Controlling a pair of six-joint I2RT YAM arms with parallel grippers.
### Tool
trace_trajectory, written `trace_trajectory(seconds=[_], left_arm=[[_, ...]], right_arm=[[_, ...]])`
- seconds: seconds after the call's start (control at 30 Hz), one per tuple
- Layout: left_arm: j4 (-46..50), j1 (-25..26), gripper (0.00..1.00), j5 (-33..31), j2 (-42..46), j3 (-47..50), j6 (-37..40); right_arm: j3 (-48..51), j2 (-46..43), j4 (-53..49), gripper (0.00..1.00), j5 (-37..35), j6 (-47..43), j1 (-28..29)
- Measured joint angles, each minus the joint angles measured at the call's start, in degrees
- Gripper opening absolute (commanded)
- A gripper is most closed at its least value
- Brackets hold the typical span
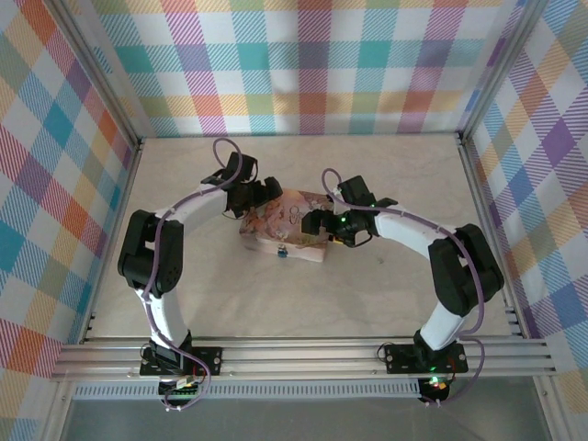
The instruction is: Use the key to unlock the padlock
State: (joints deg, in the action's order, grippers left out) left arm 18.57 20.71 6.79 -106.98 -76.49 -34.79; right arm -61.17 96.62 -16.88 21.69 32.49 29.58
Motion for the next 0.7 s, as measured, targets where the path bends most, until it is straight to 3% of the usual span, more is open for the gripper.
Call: trace_trajectory(seconds=[0.2,0.43,0.57,0.7], left_arm=[[-0.28,-1.03,1.0,1.57,-0.46,-0.72,1.01],[1.25,-3.13,1.0,2.03,0.48,-2.73,4.02],[1.62,-3.63,1.0,1.68,5.99,-0.94,6.03],[0.63,-3.48,1.0,1.57,16.98,5.81,7.06]], right_arm=[[2.47,-2.4,1.42,1.0,-1.97,-1.25,-1.2],[7.26,-14.88,-3.1,1.0,-7.96,-3.65,-3.5],[10.95,-23.02,-6.4,0.94,-13.11,-4.52,-5.42],[14.75,-28.68,-8.59,0.85,-16.79,-4.87,-8.74]])
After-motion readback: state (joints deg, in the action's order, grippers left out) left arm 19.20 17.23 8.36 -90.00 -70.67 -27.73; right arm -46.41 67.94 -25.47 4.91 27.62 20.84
